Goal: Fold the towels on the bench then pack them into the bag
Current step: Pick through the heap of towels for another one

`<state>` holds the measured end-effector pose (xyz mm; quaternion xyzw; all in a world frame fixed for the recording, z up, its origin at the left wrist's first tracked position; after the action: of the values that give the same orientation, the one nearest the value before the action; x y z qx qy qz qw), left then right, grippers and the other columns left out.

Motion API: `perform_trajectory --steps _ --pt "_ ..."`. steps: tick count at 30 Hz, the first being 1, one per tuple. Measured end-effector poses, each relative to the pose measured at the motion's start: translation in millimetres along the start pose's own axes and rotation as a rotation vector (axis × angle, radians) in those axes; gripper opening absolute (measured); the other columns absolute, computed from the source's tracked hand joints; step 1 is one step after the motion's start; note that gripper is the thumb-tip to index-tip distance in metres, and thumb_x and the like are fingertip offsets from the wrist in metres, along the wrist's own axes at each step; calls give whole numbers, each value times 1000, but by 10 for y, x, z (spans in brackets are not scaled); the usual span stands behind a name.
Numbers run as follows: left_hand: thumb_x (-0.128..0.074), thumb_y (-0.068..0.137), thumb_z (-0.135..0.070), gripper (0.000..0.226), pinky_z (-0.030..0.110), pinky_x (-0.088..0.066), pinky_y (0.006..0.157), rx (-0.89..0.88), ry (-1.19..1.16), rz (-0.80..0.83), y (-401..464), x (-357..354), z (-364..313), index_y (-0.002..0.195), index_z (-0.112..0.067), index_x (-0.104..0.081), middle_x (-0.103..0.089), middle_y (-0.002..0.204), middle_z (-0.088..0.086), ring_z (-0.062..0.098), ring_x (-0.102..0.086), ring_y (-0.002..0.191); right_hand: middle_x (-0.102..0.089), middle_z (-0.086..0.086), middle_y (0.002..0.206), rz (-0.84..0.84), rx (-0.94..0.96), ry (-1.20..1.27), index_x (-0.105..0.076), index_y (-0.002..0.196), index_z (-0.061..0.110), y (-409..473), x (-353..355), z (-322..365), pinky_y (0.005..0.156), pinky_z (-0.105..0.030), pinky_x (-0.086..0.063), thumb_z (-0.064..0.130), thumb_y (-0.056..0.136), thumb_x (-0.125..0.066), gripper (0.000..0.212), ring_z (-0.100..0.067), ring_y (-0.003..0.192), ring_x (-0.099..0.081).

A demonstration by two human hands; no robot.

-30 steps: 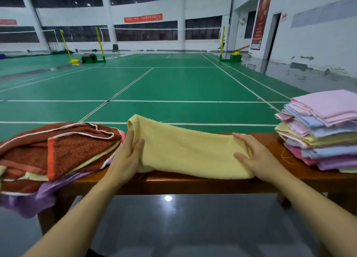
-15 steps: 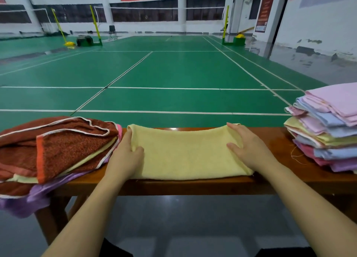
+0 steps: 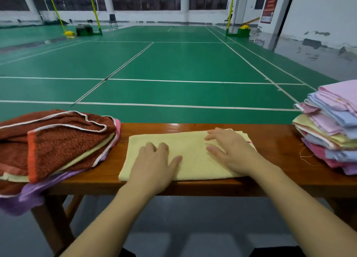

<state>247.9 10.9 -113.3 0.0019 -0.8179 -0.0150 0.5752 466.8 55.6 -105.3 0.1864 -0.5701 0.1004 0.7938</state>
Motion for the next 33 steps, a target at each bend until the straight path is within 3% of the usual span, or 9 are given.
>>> perform_trajectory --steps 4,8,13,16,19,23,26,29,33 --pt "-17 100 -65 62 45 -31 110 12 210 86 -2 -206 -79 148 -27 -28 -36 142 9 28 -35 129 -29 13 163 196 -81 28 -40 150 37 -23 -178 -6 124 -35 -22 55 105 -33 49 -10 149 -27" --pt "-17 105 -54 58 51 -18 120 12 218 143 92 -235 -25 158 -32 -13 -23 157 6 28 -22 145 -26 12 164 283 -154 -73 -33 155 39 -65 -138 7 122 -38 -26 57 105 -30 54 -13 149 -26" --pt "-21 109 -43 51 66 13 116 -87 136 175 469 -196 44 159 -42 -12 -8 170 -8 20 2 157 -49 6 129 316 -243 -265 -47 144 43 -198 35 174 98 -42 -49 62 103 -29 49 -17 120 -47" --pt "-42 104 -48 51 58 -14 121 -49 105 -62 637 7 61 153 -37 -35 -25 165 0 25 -23 151 -59 7 109 246 -292 -243 -65 120 35 -205 103 271 85 -40 -52 62 103 -31 47 -15 98 -58" --pt "-53 95 -60 55 41 -44 100 108 34 -298 507 231 139 134 -21 -53 -51 136 6 26 -49 123 -63 10 99 77 -362 -156 -67 109 30 -163 141 246 75 -33 -52 63 101 -38 44 -11 86 -60" --pt "-47 85 -80 67 31 -51 69 289 57 -57 331 44 353 94 -15 -60 -62 95 2 19 -62 85 -59 8 109 -9 -507 -74 -60 120 28 -127 54 85 80 -36 -56 68 95 -45 50 -12 92 -59" --pt "-52 87 -75 58 28 -43 55 289 3 48 308 -32 333 72 -19 -55 -58 69 -2 13 -57 62 -60 7 107 34 -582 -70 -57 117 25 -68 -66 42 69 -31 -52 73 89 -51 56 -13 87 -60" --pt "-57 93 -61 47 25 -41 51 241 -88 62 300 -32 230 72 -18 -60 -59 60 -4 11 -56 54 -63 8 95 69 -604 2 -58 109 23 23 -158 74 58 -28 -45 68 89 -59 50 -11 77 -60" --pt "-57 97 -46 30 30 -51 59 209 -280 -30 326 -17 176 88 -17 -59 -64 79 0 15 -61 67 -64 8 89 72 -593 113 -63 97 23 89 -228 83 63 -30 -51 61 91 -63 38 -12 77 -62"
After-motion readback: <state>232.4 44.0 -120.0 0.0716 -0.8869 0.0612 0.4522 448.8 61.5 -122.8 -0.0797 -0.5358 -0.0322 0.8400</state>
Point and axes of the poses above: each hand's wrist, its own y-axis towards the middle knuckle, its own x-axis out of the back of the hand, z = x × y, the point moved 7 cm from there along y, towards the middle knuckle
